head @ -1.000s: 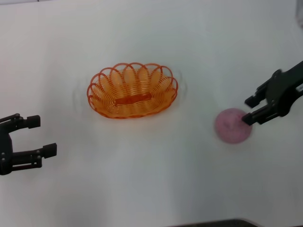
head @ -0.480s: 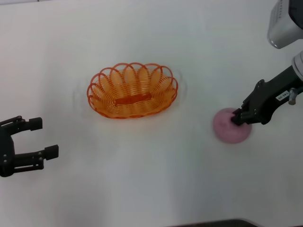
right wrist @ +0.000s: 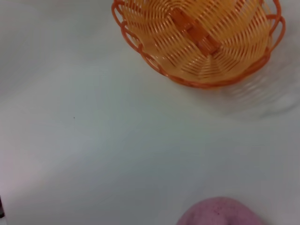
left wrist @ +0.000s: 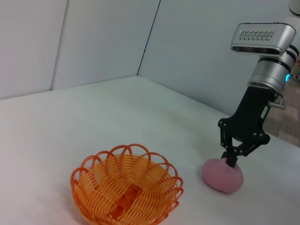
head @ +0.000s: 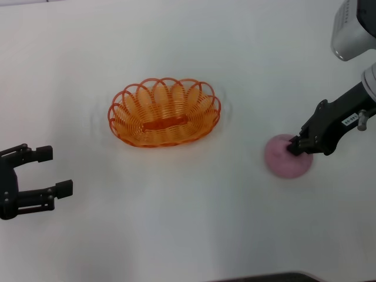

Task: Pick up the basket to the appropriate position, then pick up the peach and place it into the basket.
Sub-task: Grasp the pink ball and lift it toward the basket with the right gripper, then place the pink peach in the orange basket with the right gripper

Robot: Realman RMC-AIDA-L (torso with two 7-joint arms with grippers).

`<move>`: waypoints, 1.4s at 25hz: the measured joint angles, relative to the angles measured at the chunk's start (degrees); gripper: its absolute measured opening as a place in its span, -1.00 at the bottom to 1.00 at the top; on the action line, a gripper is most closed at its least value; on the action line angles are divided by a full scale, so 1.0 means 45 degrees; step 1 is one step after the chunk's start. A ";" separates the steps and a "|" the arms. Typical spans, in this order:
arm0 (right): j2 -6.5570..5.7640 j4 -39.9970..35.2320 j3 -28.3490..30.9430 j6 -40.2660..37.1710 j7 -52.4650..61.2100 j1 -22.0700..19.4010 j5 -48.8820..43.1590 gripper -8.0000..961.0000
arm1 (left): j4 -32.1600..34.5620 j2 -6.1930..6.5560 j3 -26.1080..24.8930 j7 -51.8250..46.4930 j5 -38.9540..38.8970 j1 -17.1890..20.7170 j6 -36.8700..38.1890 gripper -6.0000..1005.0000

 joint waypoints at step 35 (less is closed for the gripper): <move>0.0329 0.5199 0.0319 0.3462 -0.5907 0.0332 0.8931 -0.90 | -0.0035 -0.0019 0.0000 -0.0156 -0.0072 0.0016 -0.0152 0.77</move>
